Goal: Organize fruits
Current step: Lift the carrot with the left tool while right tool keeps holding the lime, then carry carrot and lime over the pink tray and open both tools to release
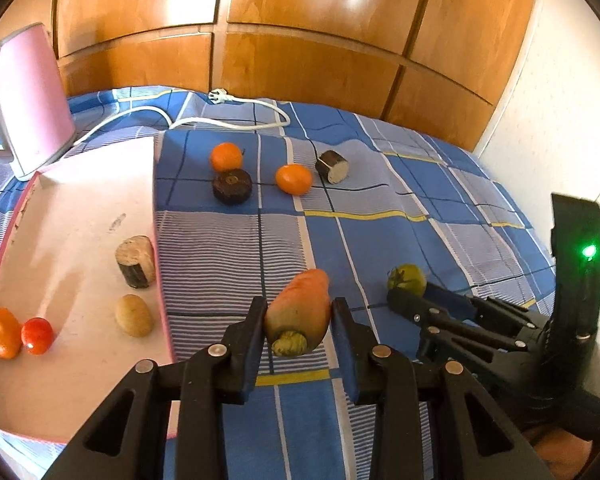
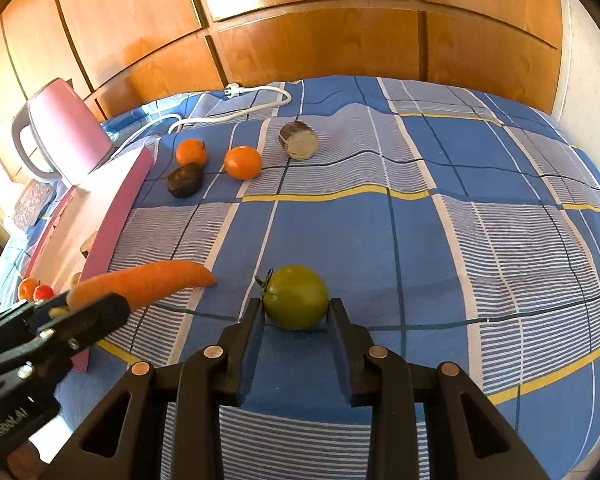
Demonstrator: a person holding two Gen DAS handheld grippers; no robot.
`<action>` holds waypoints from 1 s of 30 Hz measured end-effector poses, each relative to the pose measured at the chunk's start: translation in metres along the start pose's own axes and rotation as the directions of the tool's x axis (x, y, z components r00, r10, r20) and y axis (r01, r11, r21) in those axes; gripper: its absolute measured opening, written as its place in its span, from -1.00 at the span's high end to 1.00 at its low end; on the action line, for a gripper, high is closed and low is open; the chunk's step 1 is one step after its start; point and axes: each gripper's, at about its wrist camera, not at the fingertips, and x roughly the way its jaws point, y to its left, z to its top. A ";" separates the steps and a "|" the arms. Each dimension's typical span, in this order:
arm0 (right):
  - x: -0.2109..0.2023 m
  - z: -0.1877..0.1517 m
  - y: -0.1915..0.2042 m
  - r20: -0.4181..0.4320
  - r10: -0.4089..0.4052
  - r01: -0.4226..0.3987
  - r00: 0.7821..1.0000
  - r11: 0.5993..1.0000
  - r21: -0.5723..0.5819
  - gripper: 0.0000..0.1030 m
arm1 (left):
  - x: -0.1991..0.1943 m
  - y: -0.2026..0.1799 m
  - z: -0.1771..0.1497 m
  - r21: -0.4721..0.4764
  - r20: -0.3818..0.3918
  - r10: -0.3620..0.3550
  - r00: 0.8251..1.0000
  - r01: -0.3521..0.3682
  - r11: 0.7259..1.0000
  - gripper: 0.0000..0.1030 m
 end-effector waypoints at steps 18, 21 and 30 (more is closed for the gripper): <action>0.004 -0.002 0.002 -0.015 -0.011 0.011 1.000 1.000 -0.013 0.37 | -0.016 0.007 0.004 -0.029 0.055 -0.015 0.998 0.017 0.999 0.39; 0.003 -0.002 0.005 -0.011 -0.012 0.012 1.000 1.000 -0.020 0.37 | -0.019 0.008 0.006 -0.033 0.066 -0.013 0.998 0.015 0.999 0.40; -0.001 0.003 0.015 0.004 0.003 -0.002 1.000 0.999 -0.044 0.37 | -0.032 0.019 0.013 -0.058 0.104 0.005 0.995 0.001 0.998 0.40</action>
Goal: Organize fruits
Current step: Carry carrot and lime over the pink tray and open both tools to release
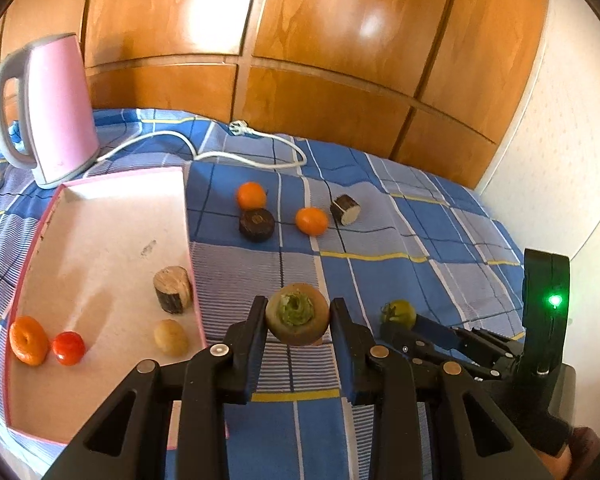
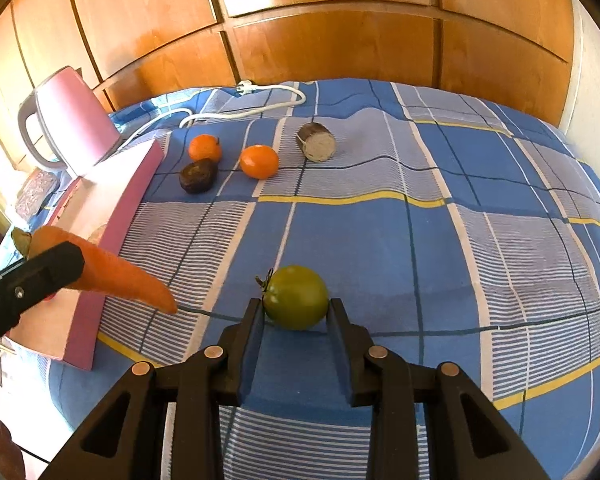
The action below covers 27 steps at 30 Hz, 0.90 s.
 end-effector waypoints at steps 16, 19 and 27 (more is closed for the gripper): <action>-0.007 0.023 0.049 0.016 0.114 -0.112 0.993 0.989 -0.092 0.37 | -0.023 0.037 0.014 -0.085 0.048 0.048 0.998 -0.044 0.995 0.40; -0.006 0.026 0.060 0.010 0.135 -0.133 0.991 0.985 -0.111 0.37 | -0.025 0.046 0.015 -0.108 0.052 0.060 0.997 -0.055 0.993 0.40; -0.003 0.034 0.097 -0.006 0.188 -0.185 0.982 0.964 -0.190 0.37 | -0.041 0.084 0.022 -0.188 0.085 0.116 0.990 -0.098 0.977 0.40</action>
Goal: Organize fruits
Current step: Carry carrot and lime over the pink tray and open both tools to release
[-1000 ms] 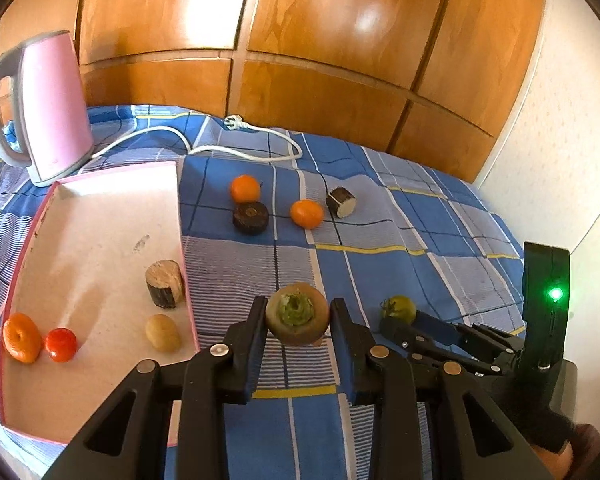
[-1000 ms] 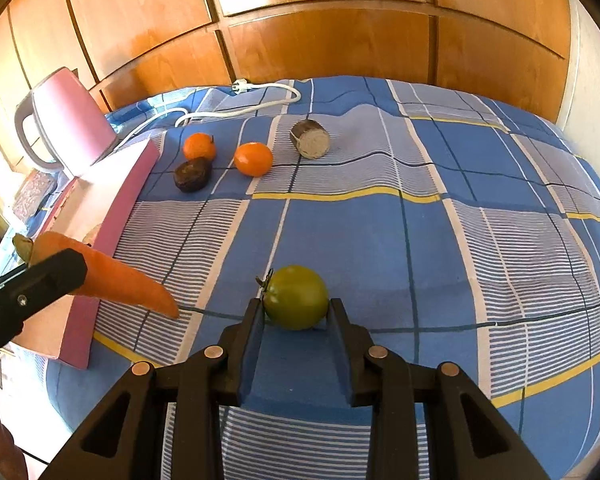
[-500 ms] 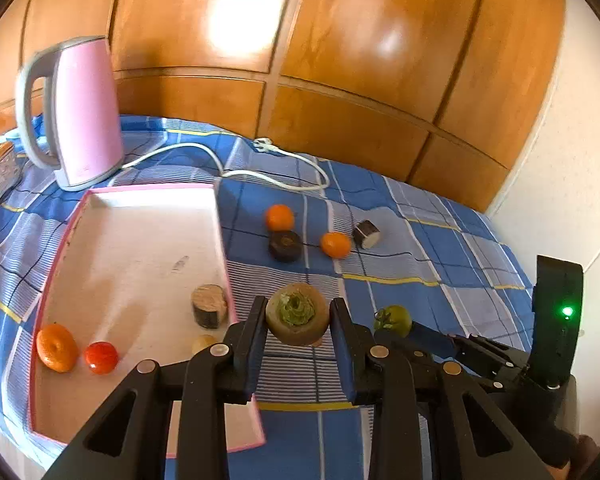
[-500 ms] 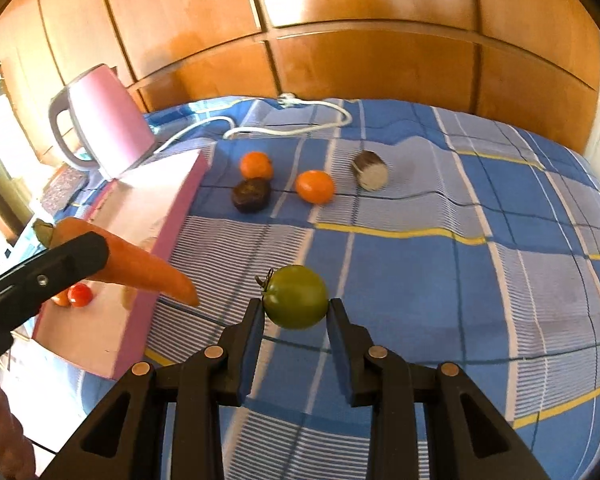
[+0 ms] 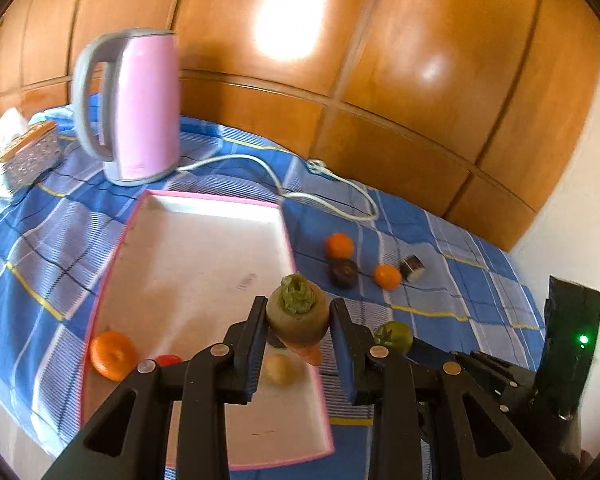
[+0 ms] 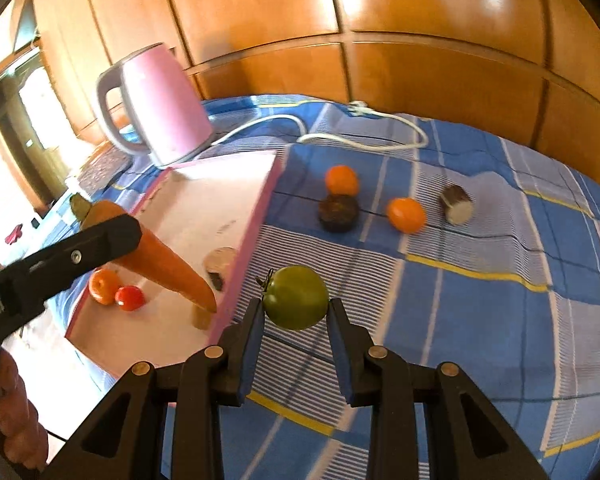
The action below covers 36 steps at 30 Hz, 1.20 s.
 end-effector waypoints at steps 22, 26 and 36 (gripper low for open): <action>0.032 0.029 0.070 -0.026 0.111 -0.114 0.993 0.985 -0.132 0.37 | 0.014 0.069 0.009 -0.141 -0.049 0.076 0.996 -0.082 0.987 0.40; 0.037 0.031 0.074 -0.037 0.111 -0.115 0.993 0.984 -0.139 0.37 | 0.018 0.075 0.010 -0.146 -0.052 0.081 0.995 -0.088 0.985 0.40; 0.050 0.035 0.083 -0.058 0.107 -0.115 0.993 0.983 -0.146 0.37 | 0.031 0.083 0.018 -0.142 -0.061 0.106 0.992 -0.114 0.983 0.40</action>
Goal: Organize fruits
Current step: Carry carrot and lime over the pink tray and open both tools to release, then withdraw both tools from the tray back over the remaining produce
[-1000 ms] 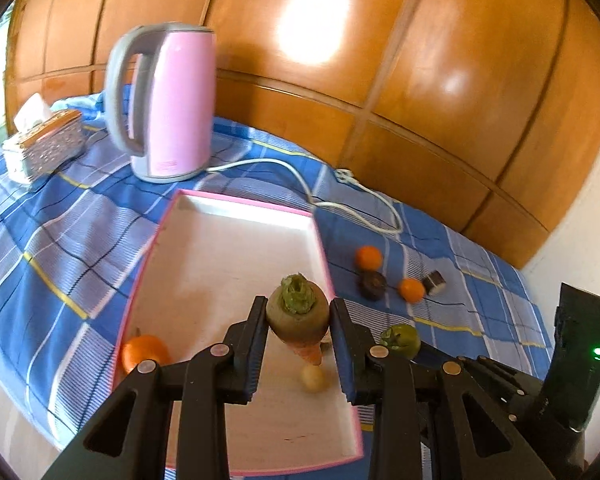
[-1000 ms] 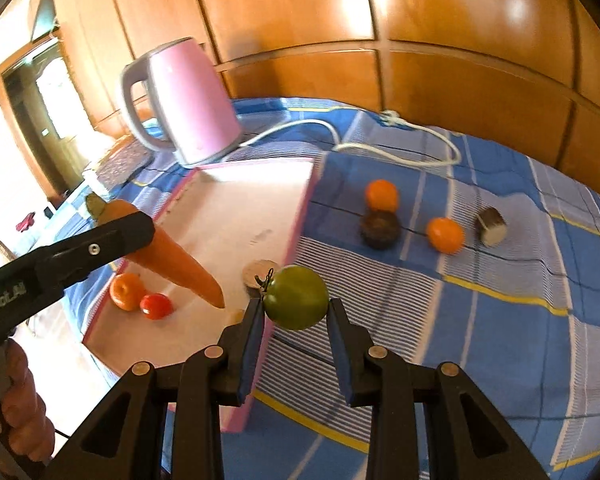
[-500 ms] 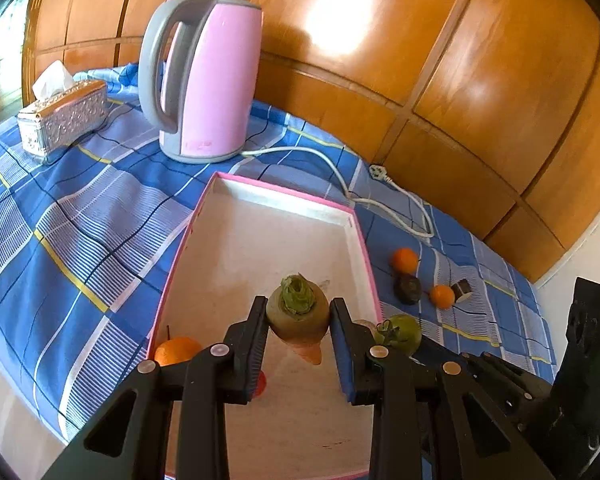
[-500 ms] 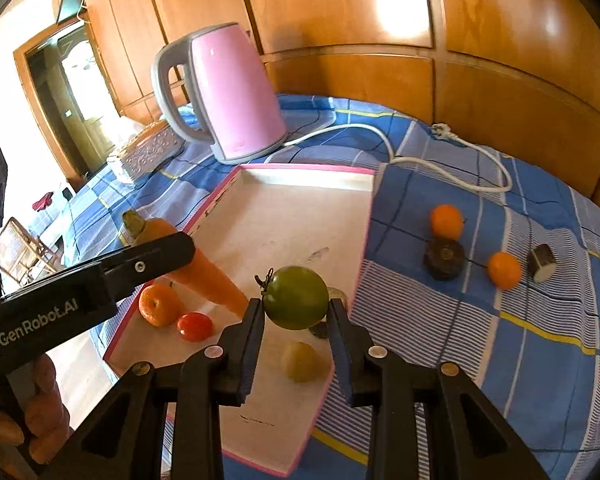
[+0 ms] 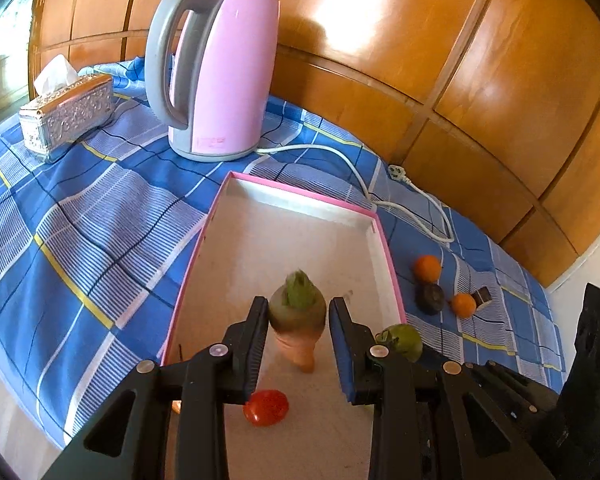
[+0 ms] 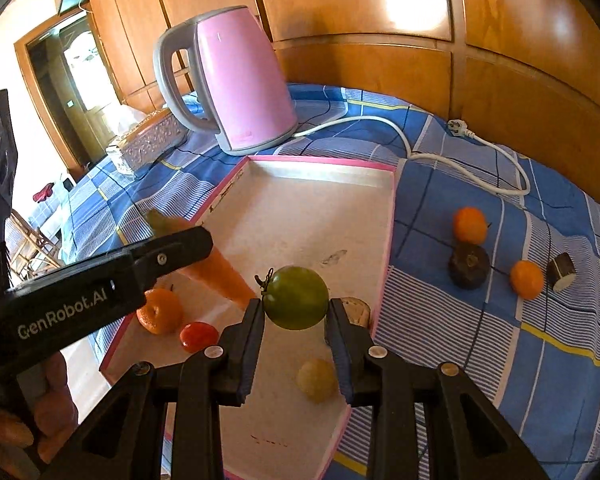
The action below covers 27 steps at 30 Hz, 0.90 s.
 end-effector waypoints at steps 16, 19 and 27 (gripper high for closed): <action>0.015 0.005 0.001 -0.006 -0.021 0.021 1.000 1.000 0.013 0.34 | 0.002 0.001 -0.001 0.004 0.011 0.050 0.999 -0.050 0.999 0.18; 0.012 0.001 -0.002 -0.007 -0.024 0.025 1.000 0.999 0.032 0.33 | 0.001 -0.001 -0.006 0.001 0.003 0.053 0.999 -0.053 0.999 0.18; -0.001 -0.004 -0.008 0.017 -0.052 0.051 0.999 0.997 0.064 0.31 | -0.006 -0.005 -0.016 0.017 0.003 0.068 0.998 -0.068 0.998 0.18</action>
